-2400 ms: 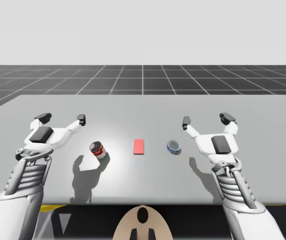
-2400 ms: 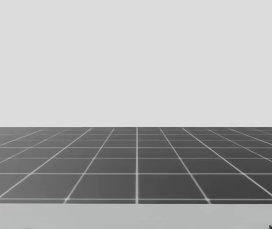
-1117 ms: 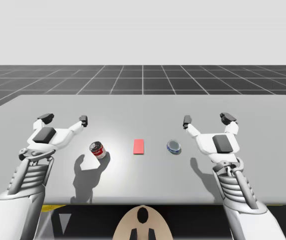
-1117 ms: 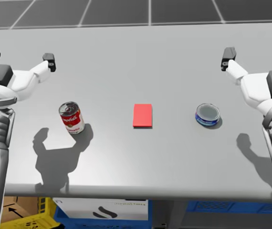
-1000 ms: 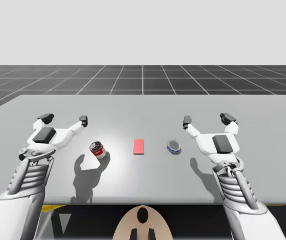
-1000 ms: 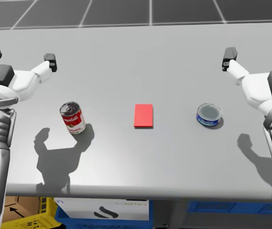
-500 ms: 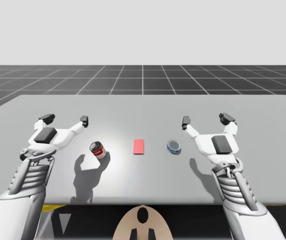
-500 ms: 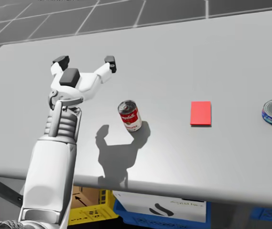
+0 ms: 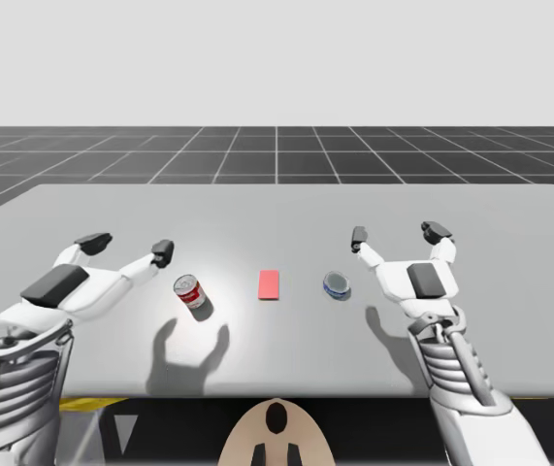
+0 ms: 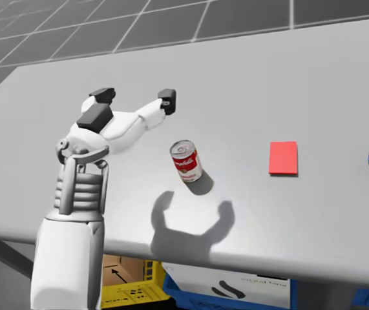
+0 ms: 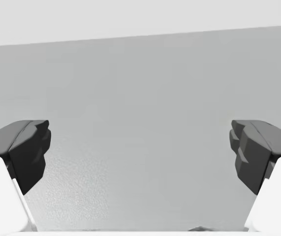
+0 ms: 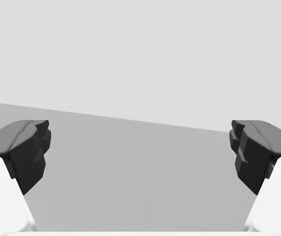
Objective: Look at the card. If it is red, pick the object on the left. If it is green, pick the object on the right.
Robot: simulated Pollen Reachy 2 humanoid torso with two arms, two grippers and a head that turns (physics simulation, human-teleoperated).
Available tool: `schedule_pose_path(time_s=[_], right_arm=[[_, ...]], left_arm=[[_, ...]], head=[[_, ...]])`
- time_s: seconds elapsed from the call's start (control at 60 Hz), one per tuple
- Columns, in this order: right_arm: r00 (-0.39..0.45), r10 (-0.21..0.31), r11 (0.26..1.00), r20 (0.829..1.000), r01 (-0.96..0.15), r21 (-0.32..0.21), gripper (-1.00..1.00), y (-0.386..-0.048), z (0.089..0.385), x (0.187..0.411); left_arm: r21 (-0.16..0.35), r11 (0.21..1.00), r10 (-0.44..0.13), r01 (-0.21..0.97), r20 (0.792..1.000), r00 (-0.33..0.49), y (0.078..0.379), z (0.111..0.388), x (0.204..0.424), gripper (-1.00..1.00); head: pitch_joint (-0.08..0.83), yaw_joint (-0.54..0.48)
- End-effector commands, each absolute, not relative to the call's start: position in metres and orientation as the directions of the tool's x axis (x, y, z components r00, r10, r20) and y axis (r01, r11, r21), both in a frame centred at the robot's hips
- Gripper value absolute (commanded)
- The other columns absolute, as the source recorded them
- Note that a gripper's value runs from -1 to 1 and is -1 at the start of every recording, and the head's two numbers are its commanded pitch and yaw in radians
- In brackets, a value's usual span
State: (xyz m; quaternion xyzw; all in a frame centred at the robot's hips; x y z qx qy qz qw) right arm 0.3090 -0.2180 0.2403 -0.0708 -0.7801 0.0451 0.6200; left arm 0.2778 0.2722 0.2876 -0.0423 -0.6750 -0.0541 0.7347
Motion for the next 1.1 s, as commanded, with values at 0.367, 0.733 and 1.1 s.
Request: schedule_pose_path(time_s=[0.367,0.733,1.1], right_arm=[[-0.21,0.148,0.989,0.966,0.055,-0.14,-1.0,-0.217,0.237,0.311],[-0.21,0.147,0.989,0.967,0.05,-0.139,-1.0,-0.217,0.237,0.311],[-0.22,0.148,0.989,0.964,0.058,-0.139,-1.0,-0.217,0.239,0.312]], left_arm=[[-0.006,0.966,-0.066,0.258,0.961,0.268,0.278,0.212,0.211,-1.0],[-0.033,0.966,-0.043,0.255,0.957,0.286,0.256,0.164,0.251,-1.0],[-0.064,0.973,-0.022,0.222,0.93,0.366,0.235,0.155,0.29,-1.0]], head=[[0.674,0.33],[0.671,0.32],[0.684,0.32]])
